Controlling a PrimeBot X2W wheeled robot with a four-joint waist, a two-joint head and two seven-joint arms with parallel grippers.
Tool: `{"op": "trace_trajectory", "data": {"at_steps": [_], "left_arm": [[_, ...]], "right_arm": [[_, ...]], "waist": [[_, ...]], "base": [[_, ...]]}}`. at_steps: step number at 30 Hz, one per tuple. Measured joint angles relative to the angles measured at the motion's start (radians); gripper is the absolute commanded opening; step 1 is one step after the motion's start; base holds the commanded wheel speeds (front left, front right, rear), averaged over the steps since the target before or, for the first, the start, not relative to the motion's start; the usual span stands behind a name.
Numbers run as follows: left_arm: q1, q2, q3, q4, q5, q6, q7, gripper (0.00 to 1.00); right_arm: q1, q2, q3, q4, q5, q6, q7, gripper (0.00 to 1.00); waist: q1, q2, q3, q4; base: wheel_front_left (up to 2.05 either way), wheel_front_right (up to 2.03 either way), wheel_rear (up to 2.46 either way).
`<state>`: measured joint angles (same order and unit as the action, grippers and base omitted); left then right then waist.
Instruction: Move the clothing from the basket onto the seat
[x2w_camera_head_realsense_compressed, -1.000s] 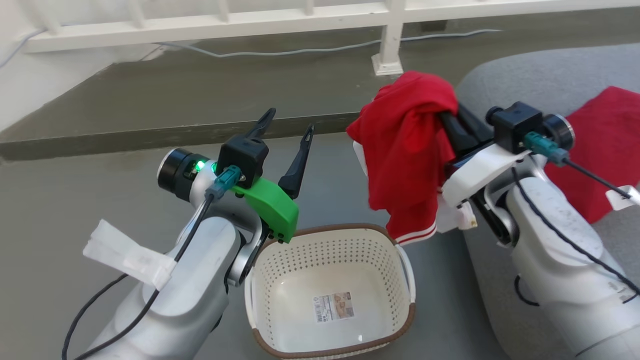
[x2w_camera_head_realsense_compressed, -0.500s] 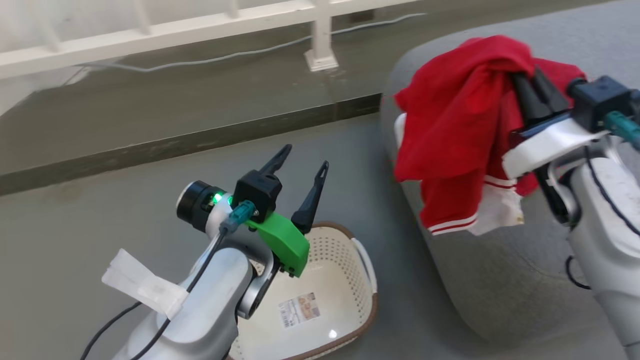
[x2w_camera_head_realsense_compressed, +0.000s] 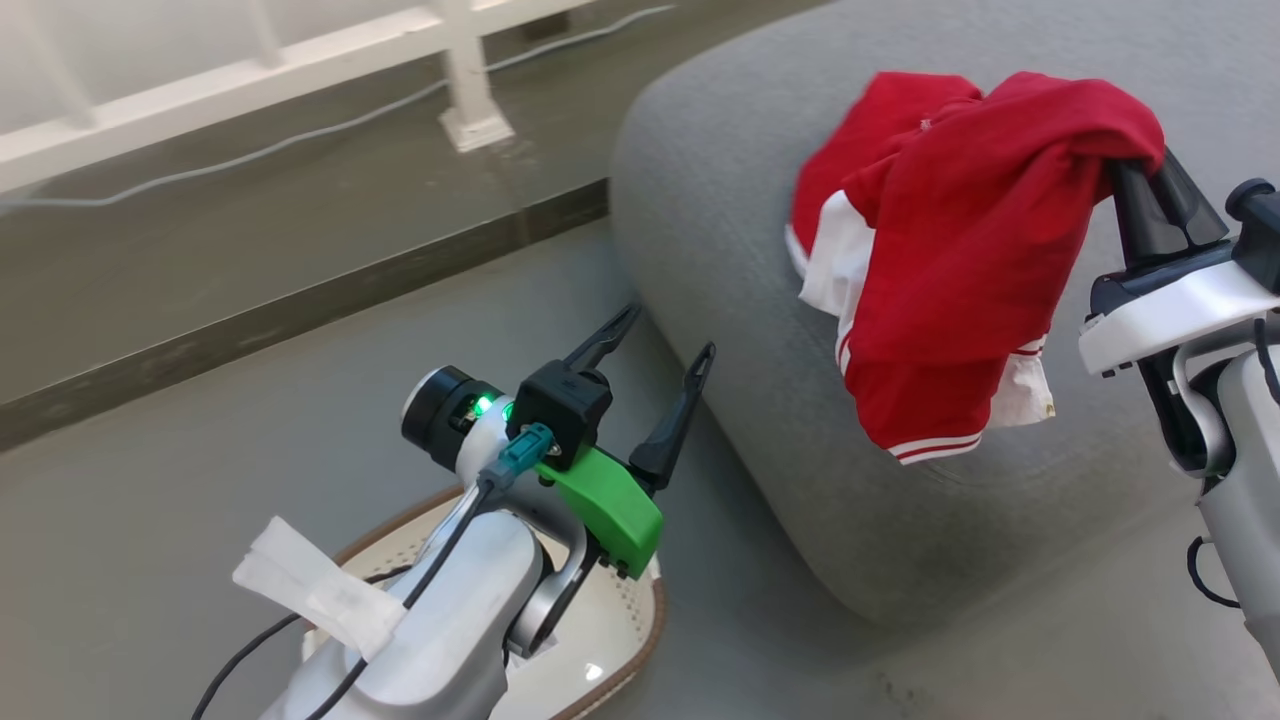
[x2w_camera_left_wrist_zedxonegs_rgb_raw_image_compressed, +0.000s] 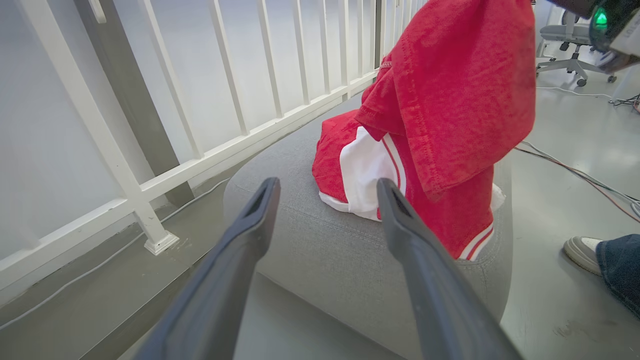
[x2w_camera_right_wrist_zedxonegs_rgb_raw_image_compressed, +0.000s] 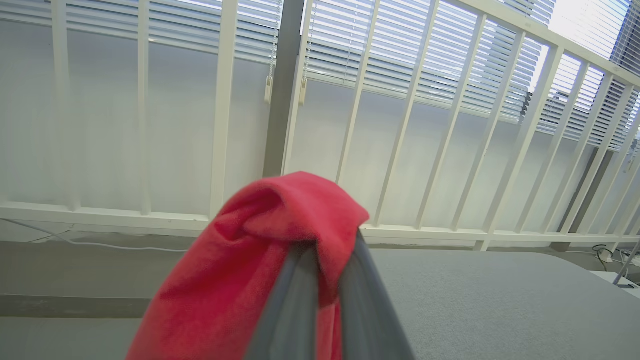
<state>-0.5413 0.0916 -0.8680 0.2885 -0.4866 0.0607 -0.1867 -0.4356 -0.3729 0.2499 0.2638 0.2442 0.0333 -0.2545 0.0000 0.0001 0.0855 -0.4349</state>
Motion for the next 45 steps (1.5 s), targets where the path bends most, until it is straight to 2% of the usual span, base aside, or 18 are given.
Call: {"op": "trace_trajectory", "data": {"at_steps": [7,16,23,36,45], "left_arm": [[0.000,-0.010,-0.039,-0.013,0.010,-0.009,0.011,1.00],[-0.003,-0.009,-0.046,-0.018,0.024,-0.009,0.032,1.00],[-0.037,-0.009,-0.050,-0.038,0.032,-0.016,0.049,1.00],[-0.125,-0.009,-0.058,-0.085,0.079,-0.018,0.085,1.00],[-0.182,-0.007,-0.073,-0.116,0.095,-0.026,0.124,1.00]], "right_arm": [[0.023,-0.021,-0.047,-0.033,0.013,0.001,0.000,0.00],[-0.010,-0.031,-0.061,-0.036,0.027,0.015,0.000,0.00],[-0.136,-0.067,-0.085,-0.013,0.033,0.028,0.000,0.00],[-0.375,-0.114,-0.159,0.101,0.064,0.026,0.066,0.00],[-0.417,-0.147,-0.210,0.213,0.073,-0.009,0.089,0.00]], "waist": [[0.0000,0.0000,0.030,-0.083],[0.0000,0.0000,0.098,-0.104],[0.0000,0.0000,0.136,-0.070],[0.0002,0.0000,0.227,0.024],[0.0002,-0.0001,0.302,0.087]], "base": [[0.00,0.00,0.00],[0.00,0.00,0.00],[0.00,0.00,0.00],[0.00,0.00,0.00],[0.00,0.00,0.00]]}}
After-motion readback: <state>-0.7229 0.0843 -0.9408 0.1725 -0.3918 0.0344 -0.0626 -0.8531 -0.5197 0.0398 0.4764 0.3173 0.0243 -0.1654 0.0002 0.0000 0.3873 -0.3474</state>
